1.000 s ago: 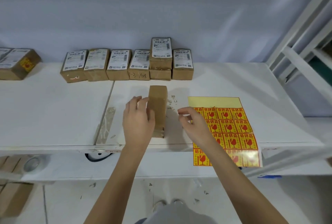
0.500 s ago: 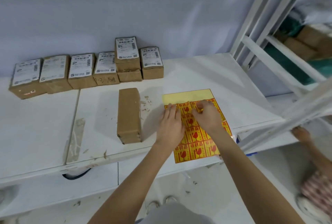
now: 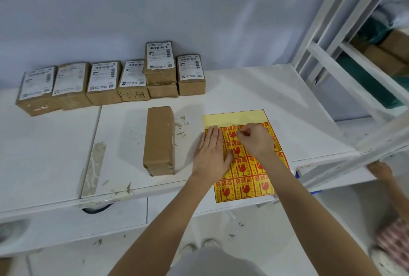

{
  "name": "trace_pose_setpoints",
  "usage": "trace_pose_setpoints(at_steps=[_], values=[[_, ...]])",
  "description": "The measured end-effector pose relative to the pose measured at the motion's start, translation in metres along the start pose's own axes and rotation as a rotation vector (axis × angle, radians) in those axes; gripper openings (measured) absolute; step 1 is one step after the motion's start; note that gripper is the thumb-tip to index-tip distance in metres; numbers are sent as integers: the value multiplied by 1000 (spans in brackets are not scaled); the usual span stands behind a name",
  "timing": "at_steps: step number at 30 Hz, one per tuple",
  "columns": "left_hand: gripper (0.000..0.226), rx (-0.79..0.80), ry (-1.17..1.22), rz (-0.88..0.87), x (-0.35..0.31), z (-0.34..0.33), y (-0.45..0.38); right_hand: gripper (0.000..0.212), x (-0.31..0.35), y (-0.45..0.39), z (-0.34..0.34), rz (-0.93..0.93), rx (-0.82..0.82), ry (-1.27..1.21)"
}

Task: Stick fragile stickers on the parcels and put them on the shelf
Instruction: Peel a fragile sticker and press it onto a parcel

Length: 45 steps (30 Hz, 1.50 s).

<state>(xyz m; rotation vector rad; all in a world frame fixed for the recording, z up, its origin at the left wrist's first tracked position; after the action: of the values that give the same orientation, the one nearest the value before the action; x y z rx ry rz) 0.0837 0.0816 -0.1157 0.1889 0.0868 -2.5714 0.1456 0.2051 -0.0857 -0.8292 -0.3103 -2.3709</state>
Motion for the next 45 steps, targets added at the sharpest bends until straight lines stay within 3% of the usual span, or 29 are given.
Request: trace_pose_setpoints(at_steps=[11,26,30,33,40,45], values=[[85,-20,2,-5,-1,-1,0,24,-15,-12,-7,-139,149,-201],[88,-20,-46,16,-1,-2,1,23,-22,-12,6,-256,163,-414],[84,-9,-16,24,-1,1,-1,16,-19,-12,12,-274,116,-552],[65,-25,-24,13,1,11,-8,14,-17,-12,23,-292,31,-689],[88,-53,-108,4,1,19,-16,3,-26,-2,37,-344,-45,-897],[60,-29,-129,29,1,19,-24,9,-28,9,33,-310,7,-791]])
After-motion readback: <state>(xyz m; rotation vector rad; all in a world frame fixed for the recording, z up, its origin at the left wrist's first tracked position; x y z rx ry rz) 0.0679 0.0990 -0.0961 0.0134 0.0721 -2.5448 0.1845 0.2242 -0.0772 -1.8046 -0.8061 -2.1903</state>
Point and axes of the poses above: each hand's wrist, its own y-axis away from the middle knuckle, its own z-axis out of the back of the hand, x = y × z, the point moved 7 cm from there along -y, towards the middle knuckle, and after that the axes turned 6 degrees about -y, right-handed, at the moved point
